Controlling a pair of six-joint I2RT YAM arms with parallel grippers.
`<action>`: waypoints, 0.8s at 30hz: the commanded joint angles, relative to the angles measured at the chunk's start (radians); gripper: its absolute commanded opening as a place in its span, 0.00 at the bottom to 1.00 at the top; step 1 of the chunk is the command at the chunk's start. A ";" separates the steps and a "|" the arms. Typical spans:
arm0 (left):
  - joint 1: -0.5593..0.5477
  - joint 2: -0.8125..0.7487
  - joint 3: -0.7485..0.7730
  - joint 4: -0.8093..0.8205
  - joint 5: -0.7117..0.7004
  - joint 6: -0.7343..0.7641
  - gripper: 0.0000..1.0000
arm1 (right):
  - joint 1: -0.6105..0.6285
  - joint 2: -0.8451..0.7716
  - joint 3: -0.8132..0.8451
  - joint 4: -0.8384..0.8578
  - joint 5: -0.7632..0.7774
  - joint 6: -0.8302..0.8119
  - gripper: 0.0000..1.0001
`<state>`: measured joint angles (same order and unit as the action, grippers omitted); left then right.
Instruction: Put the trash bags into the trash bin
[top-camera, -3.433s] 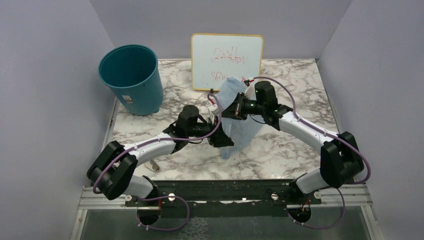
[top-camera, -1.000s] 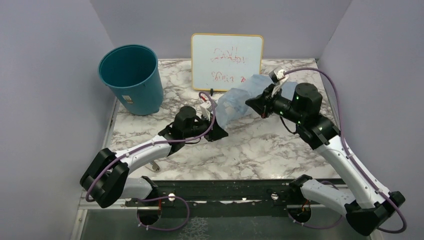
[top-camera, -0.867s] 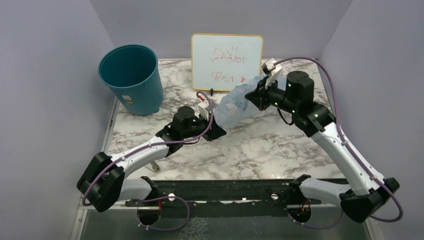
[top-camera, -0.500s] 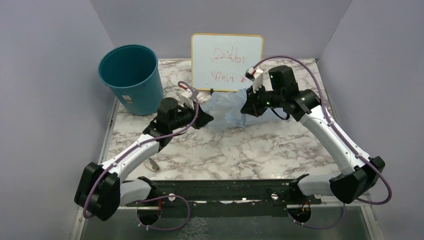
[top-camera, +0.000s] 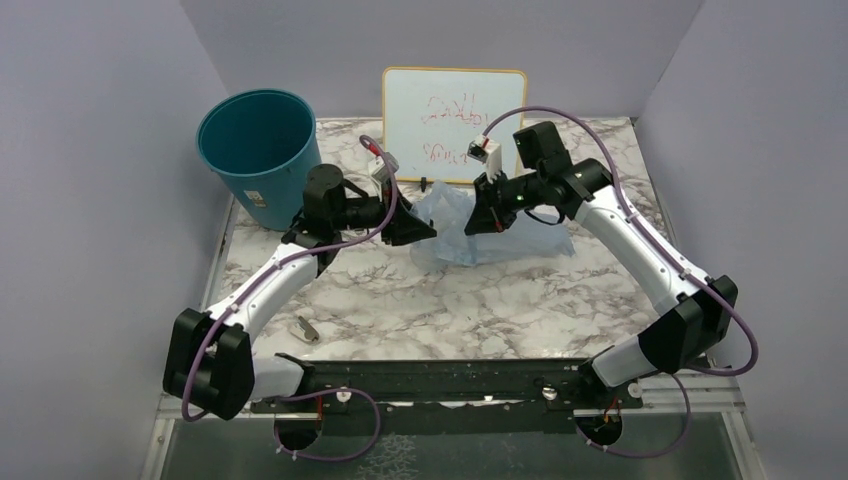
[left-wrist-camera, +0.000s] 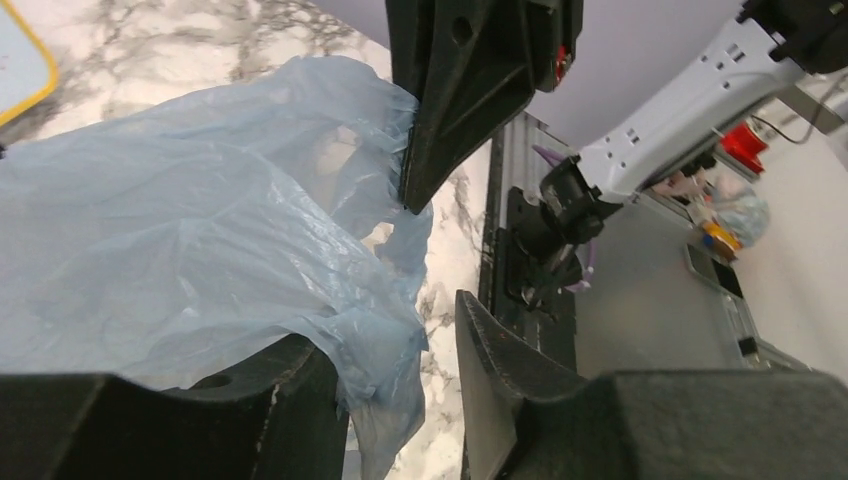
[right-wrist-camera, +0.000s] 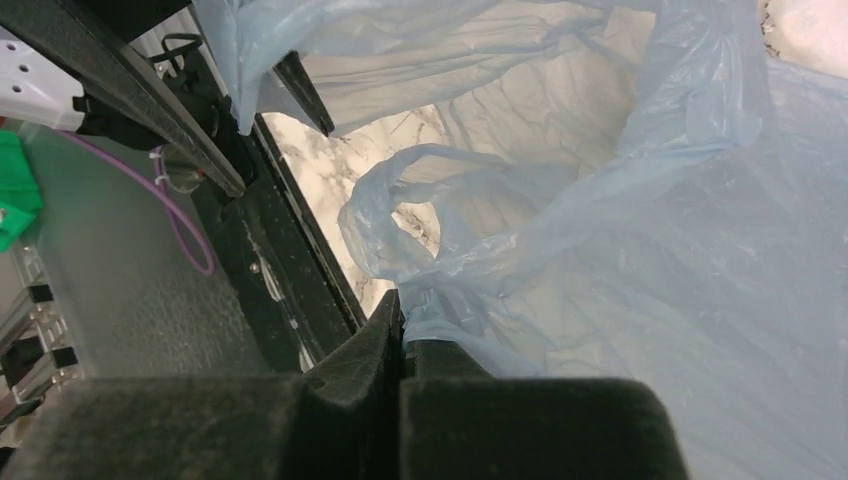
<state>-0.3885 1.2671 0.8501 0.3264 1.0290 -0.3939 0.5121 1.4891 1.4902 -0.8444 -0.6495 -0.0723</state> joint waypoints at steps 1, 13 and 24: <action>-0.028 0.052 0.035 0.016 0.153 0.028 0.43 | 0.001 0.009 0.061 -0.034 -0.062 -0.002 0.01; -0.156 0.126 0.180 -0.379 -0.030 0.341 0.50 | 0.002 0.006 0.100 -0.032 -0.120 0.001 0.01; -0.156 0.109 0.148 -0.419 -0.105 0.380 0.55 | -0.002 -0.027 0.142 0.001 -0.156 0.044 0.00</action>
<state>-0.5453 1.3987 1.0058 -0.0563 0.9539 -0.0616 0.5121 1.4952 1.5848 -0.8612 -0.7719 -0.0517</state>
